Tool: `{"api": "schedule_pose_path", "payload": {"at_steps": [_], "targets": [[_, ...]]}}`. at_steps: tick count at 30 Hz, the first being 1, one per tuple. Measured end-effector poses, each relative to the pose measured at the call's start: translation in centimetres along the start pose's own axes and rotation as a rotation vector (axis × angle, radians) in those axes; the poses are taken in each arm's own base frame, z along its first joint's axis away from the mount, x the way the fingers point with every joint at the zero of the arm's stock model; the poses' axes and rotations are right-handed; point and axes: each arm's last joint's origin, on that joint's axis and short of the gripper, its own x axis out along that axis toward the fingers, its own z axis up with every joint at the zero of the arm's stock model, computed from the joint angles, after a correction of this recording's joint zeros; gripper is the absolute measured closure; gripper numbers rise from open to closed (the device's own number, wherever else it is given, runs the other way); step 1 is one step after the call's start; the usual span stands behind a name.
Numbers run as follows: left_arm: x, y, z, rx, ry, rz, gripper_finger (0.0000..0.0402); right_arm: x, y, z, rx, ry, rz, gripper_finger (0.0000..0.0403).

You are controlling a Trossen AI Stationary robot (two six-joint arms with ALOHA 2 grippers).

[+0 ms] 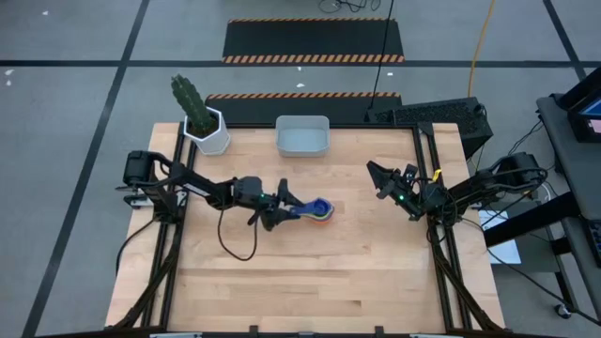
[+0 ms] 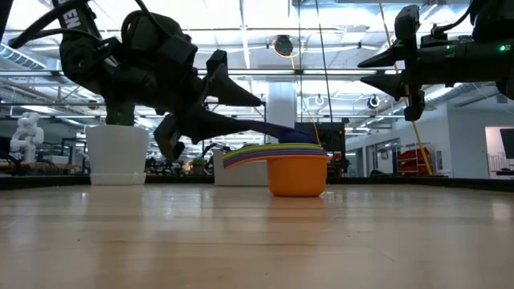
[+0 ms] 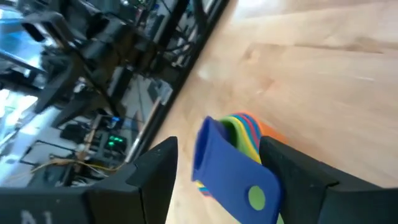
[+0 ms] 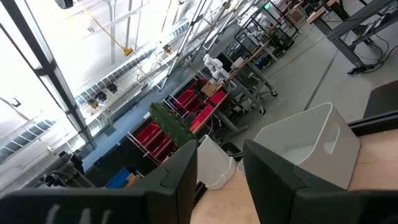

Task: Nest measuring cups in basket
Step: Stack the violet measuring cup on top of the green measuring cup

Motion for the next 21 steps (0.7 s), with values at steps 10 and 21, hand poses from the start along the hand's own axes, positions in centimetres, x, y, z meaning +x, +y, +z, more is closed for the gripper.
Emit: {"api": "schedule_pose_path", "payload": {"at_steps": [10,21], "targets": [[-0.1,-0.4,-0.5,-0.193,0.043,-0.048,0.0167,0.0,0.0,0.0,0.001,0.0,0.0,0.0282],[-1.4,0.7,0.5,-0.477,0.083,-0.084,0.0167,0.0,-0.1,-0.1,-0.007,0.011,-0.002,0.0282]]}}
